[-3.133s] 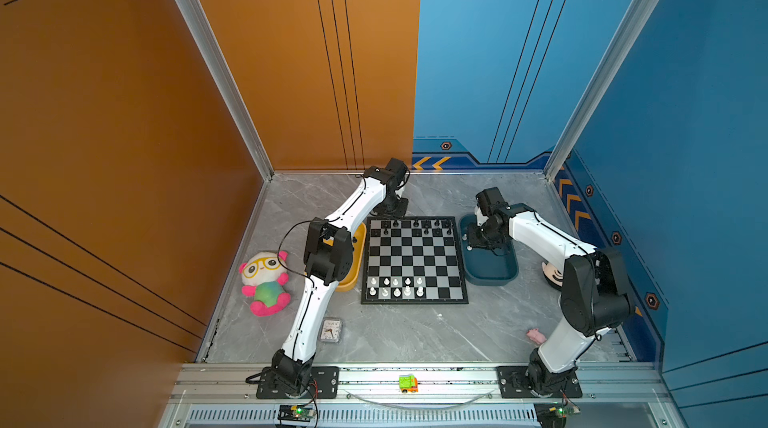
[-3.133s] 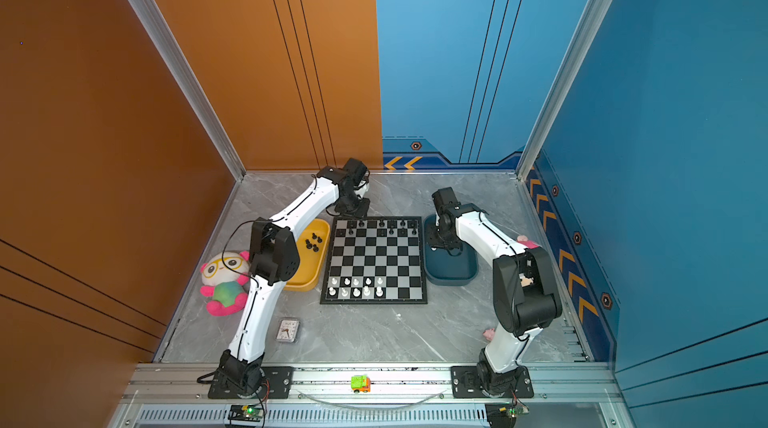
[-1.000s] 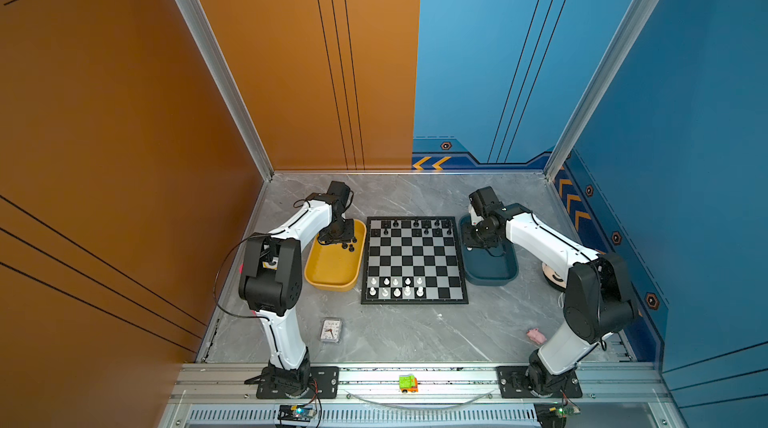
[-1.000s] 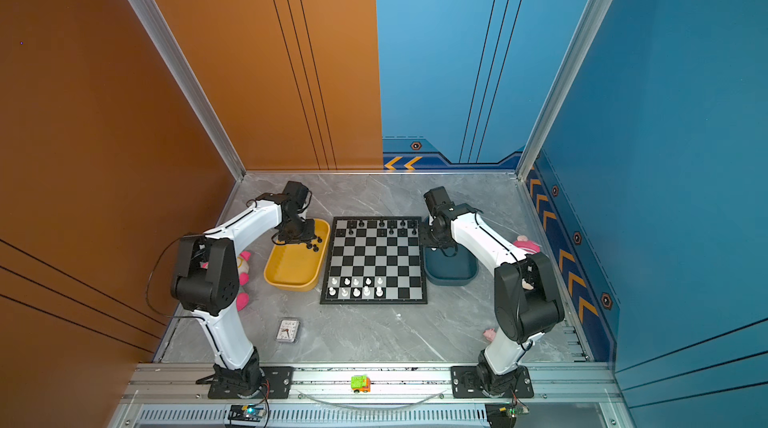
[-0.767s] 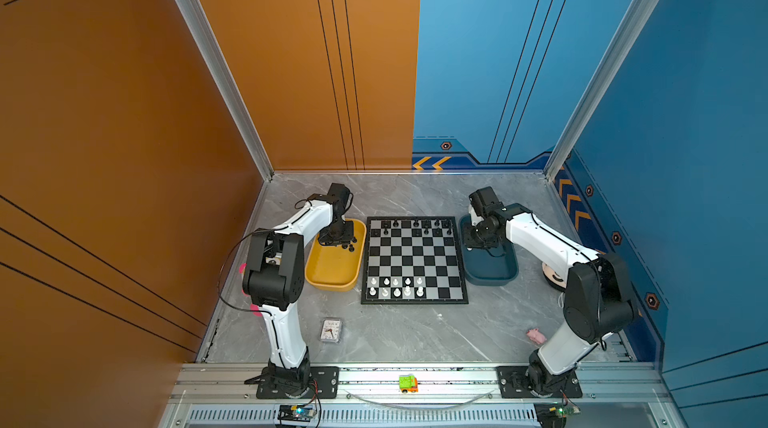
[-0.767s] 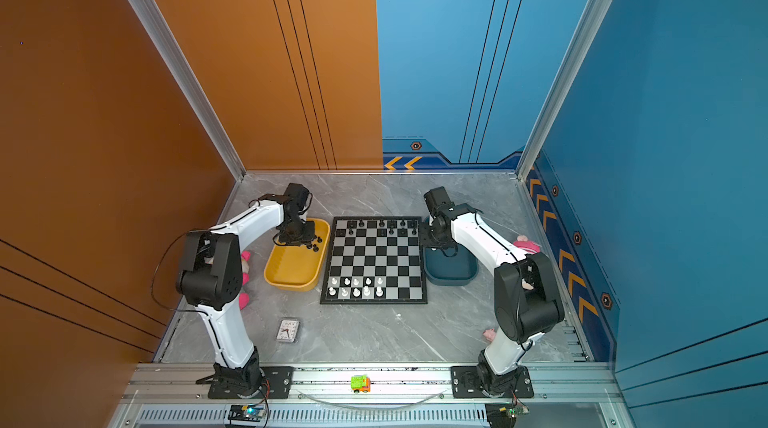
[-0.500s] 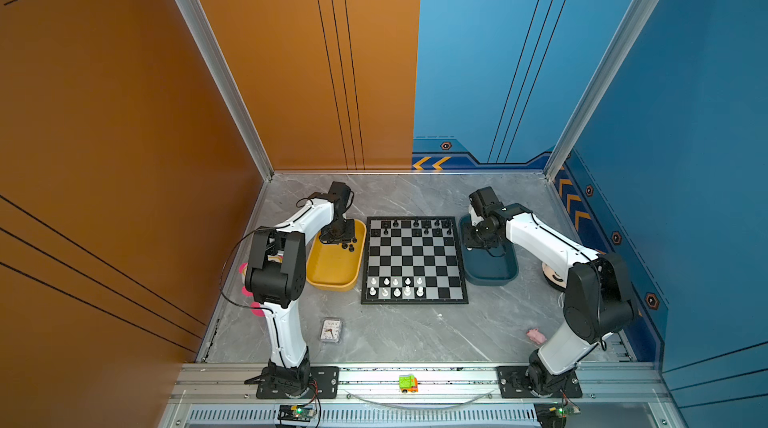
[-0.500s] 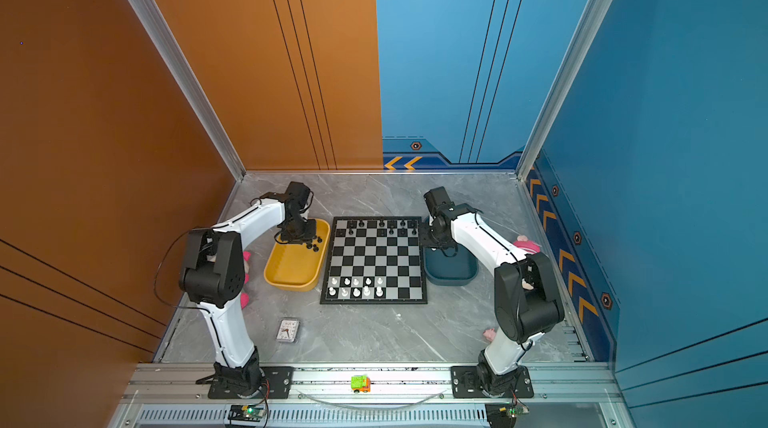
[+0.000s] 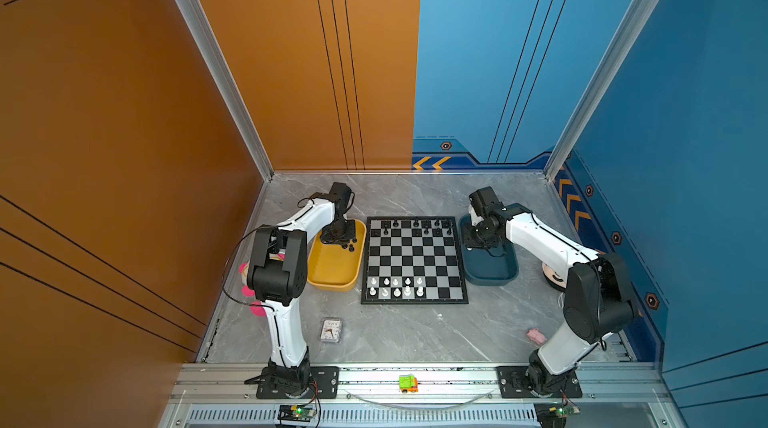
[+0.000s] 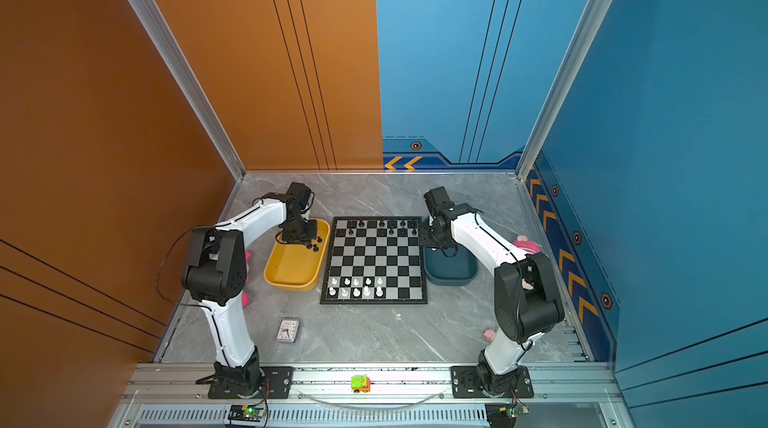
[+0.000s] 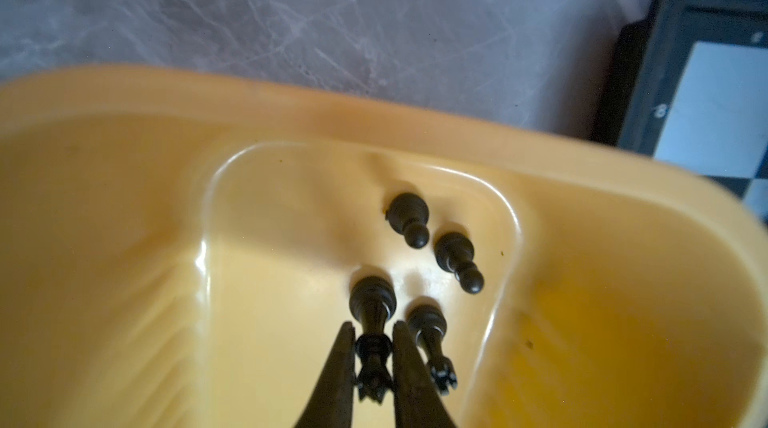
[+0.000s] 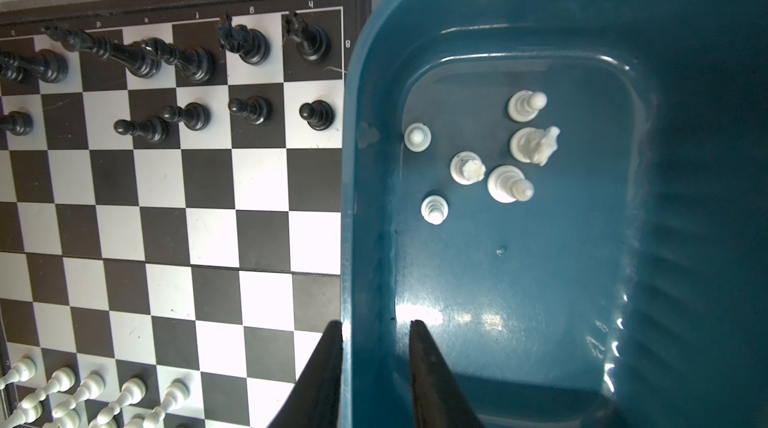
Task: Set up the chess pieces on the board
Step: 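Lower the left gripper and grasp another black piece in the yellow tray, then lift the black piece and carry it over the board's far rows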
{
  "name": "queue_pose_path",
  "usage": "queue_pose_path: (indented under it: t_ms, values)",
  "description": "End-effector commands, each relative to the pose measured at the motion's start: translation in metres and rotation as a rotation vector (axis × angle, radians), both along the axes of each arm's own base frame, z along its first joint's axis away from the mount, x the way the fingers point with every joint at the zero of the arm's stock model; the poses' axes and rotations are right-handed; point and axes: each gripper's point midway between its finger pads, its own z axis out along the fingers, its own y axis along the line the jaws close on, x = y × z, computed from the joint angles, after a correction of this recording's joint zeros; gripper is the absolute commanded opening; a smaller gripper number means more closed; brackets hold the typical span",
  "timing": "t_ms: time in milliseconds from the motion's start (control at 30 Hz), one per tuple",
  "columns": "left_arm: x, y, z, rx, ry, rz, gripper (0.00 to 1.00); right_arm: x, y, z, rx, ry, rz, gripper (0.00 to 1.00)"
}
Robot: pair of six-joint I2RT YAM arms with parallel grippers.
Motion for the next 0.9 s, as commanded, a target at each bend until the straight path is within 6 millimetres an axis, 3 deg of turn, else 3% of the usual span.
queue_pose_path:
  t_ms: [0,167,367,667,867]
  values:
    - [0.006,-0.004,0.001,-0.013,-0.003,-0.002,0.13,-0.001,-0.003,-0.003,-0.023,0.02,-0.021,0.3]
    - [0.007,-0.005,0.003,-0.011,-0.006,-0.009,0.07,-0.002,-0.004,-0.004,-0.025,0.024,-0.021,0.3]
    - [0.006,-0.007,0.023,-0.006,-0.036,-0.024,0.05,-0.002,-0.004,-0.003,-0.023,0.019,-0.021,0.3]
    - [0.013,-0.031,0.087,-0.039,-0.168,-0.084,0.05,-0.003,-0.003,-0.003,-0.014,0.013,-0.019,0.3]
    - [0.02,-0.066,0.126,-0.084,-0.252,-0.16,0.05,-0.003,-0.003,-0.004,-0.004,0.009,-0.016,0.3]
